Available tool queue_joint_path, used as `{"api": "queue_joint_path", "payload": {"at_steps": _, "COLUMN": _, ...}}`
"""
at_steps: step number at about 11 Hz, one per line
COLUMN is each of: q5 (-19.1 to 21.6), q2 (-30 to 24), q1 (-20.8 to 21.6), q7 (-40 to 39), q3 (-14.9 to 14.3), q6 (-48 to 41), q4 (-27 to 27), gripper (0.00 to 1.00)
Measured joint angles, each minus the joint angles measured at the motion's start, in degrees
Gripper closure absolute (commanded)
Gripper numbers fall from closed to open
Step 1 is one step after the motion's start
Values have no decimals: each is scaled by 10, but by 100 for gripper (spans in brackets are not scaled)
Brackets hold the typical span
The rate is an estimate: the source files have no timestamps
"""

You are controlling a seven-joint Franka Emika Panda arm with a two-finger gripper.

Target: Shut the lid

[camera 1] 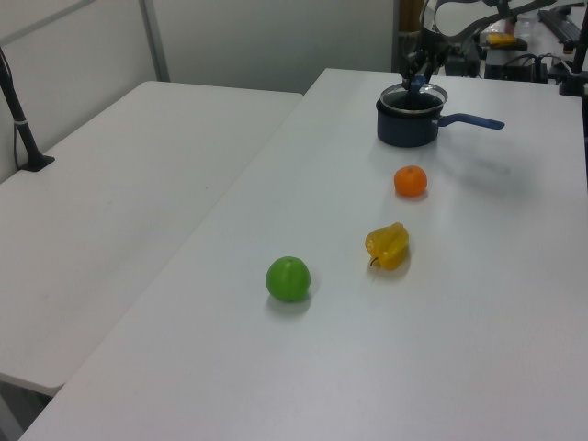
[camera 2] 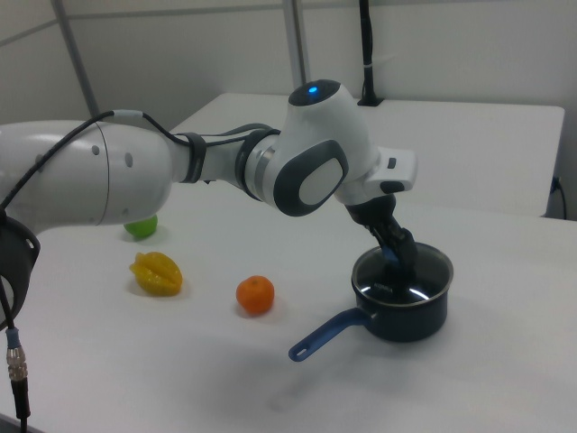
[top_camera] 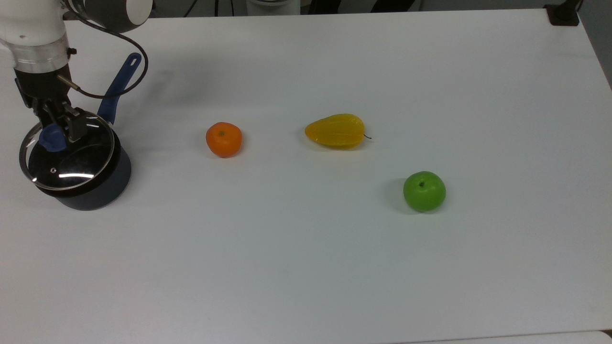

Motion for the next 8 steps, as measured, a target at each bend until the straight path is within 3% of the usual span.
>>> {"api": "queue_joint_path", "payload": {"at_steps": 8, "q5": 4, "q2": 14, "q1": 3, "q7": 0, "q3": 4, "q6": 18, "q4": 1, "gripper": 62}}
